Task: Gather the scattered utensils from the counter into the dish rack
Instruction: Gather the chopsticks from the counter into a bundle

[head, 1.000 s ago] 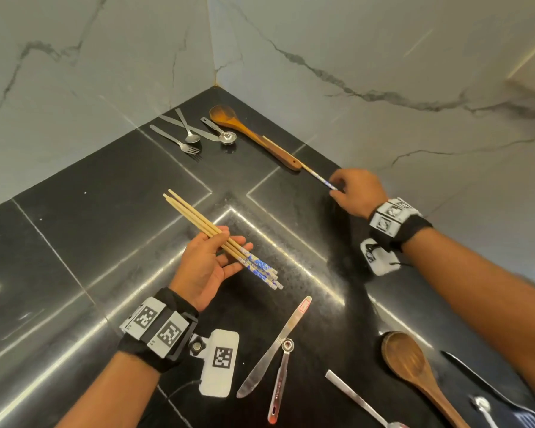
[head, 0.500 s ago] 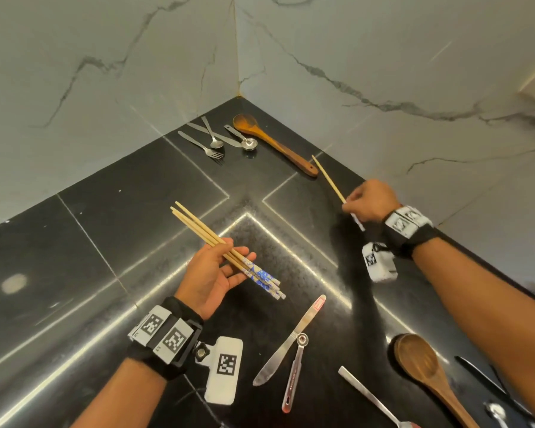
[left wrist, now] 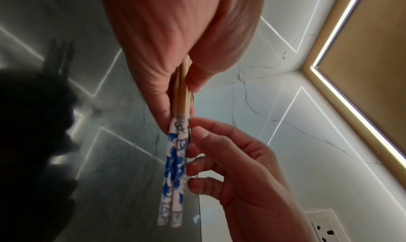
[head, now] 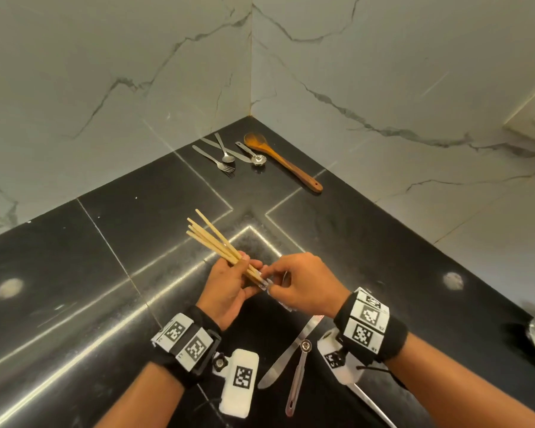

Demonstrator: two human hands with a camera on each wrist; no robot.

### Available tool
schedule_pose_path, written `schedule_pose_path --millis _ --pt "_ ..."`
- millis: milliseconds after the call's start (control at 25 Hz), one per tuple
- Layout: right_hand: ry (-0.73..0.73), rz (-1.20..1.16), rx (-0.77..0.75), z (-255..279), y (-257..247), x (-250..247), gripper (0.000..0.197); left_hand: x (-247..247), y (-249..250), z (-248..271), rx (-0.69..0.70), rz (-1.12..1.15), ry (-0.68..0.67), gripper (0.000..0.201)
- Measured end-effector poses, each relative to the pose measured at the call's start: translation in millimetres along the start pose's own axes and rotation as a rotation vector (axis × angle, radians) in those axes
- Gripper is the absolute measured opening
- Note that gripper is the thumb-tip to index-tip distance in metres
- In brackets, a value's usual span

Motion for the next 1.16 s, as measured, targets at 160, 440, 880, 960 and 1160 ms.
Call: schedule_pose_path --millis 160,440,880,960,1160 --pt "0.056 0.014 0.04 -7 -6 5 0.033 -16 13 2 0.046 0.01 0.018 0.025" --pt "-0.005 0.019 0.163 16 -28 25 0.06 7 3 21 0.079 0.029 -0.025 0.015" --pt "0.12 0.314 0.392 109 11 -2 0.013 23 -31 77 0.073 -0.484 -0.323 0.018" --pt "0.13 0.379 0.479 139 29 -20 0.017 24 -40 93 0.134 -0.581 -0.347 0.013" --pt "0.25 0.46 0.674 257 64 -80 0.02 62 -108 151 0.146 -0.747 -0.524 0.007"
Point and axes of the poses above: each hand's wrist, its own z-axis away from the middle knuckle, its own x-axis out of the palm, y = z × x, the point moved 6 cm from there along -z, towards the middle knuckle, and after that the axes turned 13 degrees about z, right-handed, at the moved point
